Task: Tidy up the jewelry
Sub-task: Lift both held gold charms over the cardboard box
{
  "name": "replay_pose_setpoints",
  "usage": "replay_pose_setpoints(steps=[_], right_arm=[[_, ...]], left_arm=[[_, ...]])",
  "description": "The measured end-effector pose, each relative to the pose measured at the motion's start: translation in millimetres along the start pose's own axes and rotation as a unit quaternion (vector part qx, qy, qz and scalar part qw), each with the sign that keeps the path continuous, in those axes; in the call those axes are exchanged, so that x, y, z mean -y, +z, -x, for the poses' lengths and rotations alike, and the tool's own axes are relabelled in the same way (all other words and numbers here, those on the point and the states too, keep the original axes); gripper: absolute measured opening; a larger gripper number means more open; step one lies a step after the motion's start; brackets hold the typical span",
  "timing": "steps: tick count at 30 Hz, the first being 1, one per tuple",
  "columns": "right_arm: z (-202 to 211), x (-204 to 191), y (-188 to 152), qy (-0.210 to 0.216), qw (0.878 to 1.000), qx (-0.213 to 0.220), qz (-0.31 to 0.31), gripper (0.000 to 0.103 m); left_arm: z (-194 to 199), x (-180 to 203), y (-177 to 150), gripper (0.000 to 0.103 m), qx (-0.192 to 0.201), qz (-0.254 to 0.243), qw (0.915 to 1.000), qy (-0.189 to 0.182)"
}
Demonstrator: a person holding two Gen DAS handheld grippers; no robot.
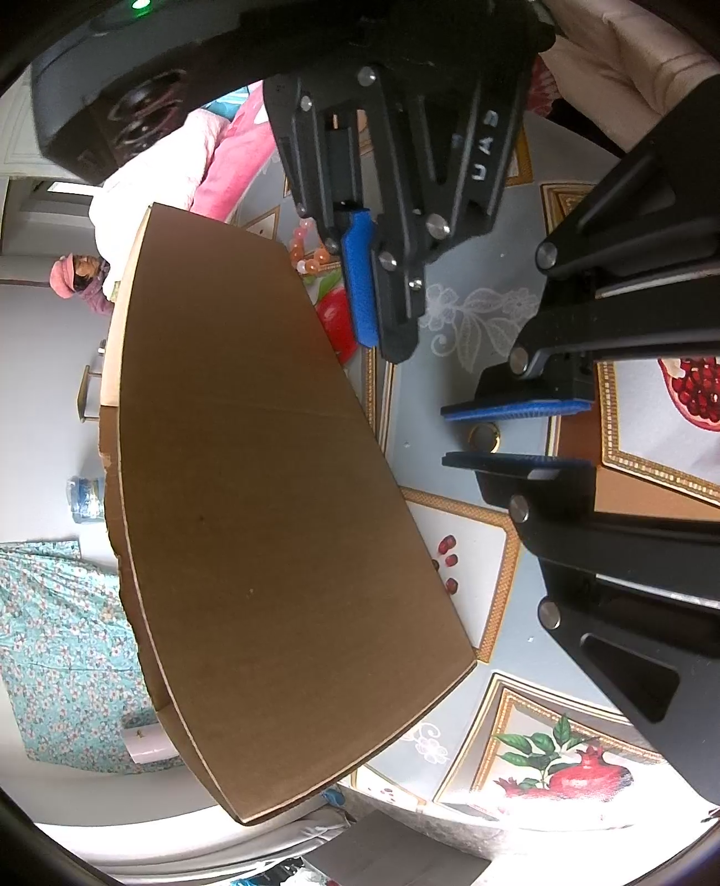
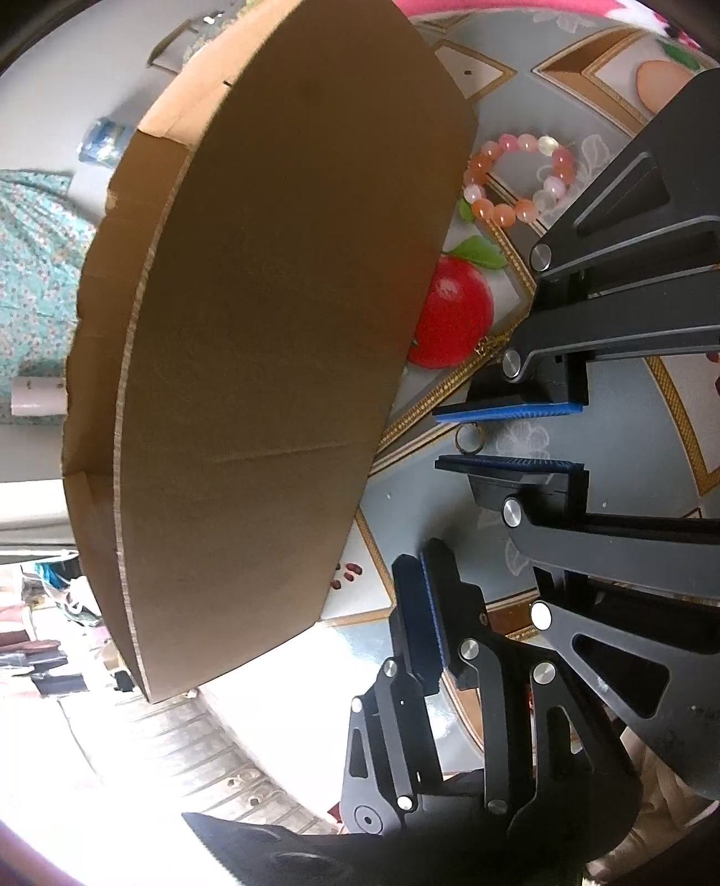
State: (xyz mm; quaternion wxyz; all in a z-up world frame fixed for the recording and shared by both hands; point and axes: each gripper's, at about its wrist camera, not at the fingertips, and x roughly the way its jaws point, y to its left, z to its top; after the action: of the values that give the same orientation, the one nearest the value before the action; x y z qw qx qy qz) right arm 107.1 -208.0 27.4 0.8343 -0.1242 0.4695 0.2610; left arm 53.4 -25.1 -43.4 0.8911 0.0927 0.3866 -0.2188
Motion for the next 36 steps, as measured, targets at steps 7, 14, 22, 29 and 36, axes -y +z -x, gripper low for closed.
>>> replay_pose_setpoints(steps=[7,14,22,29,36], right_arm=[[22,0,-6,0.009,1.0,0.028,-0.002,0.01],[64,-1,-3,0.033,0.997,0.075,0.002,0.01],[126,2,24,0.042,0.986,0.159,0.005,0.01],[110,39,52,0.017,0.986,0.162,-0.023,0.01],[64,82,71,0.05,0.99,0.098,-0.087,0.01]], left_arm=[[14,5,5,0.011,0.015,-0.011,0.9998,0.008],[59,7,31,0.011,0.072,-0.019,0.9972,0.007],[107,10,74,0.011,0.16,-0.03,0.9865,-0.014],[79,-17,109,0.011,0.143,-0.006,0.9897,-0.006],[18,-53,134,0.011,0.044,0.061,0.997,-0.016]])
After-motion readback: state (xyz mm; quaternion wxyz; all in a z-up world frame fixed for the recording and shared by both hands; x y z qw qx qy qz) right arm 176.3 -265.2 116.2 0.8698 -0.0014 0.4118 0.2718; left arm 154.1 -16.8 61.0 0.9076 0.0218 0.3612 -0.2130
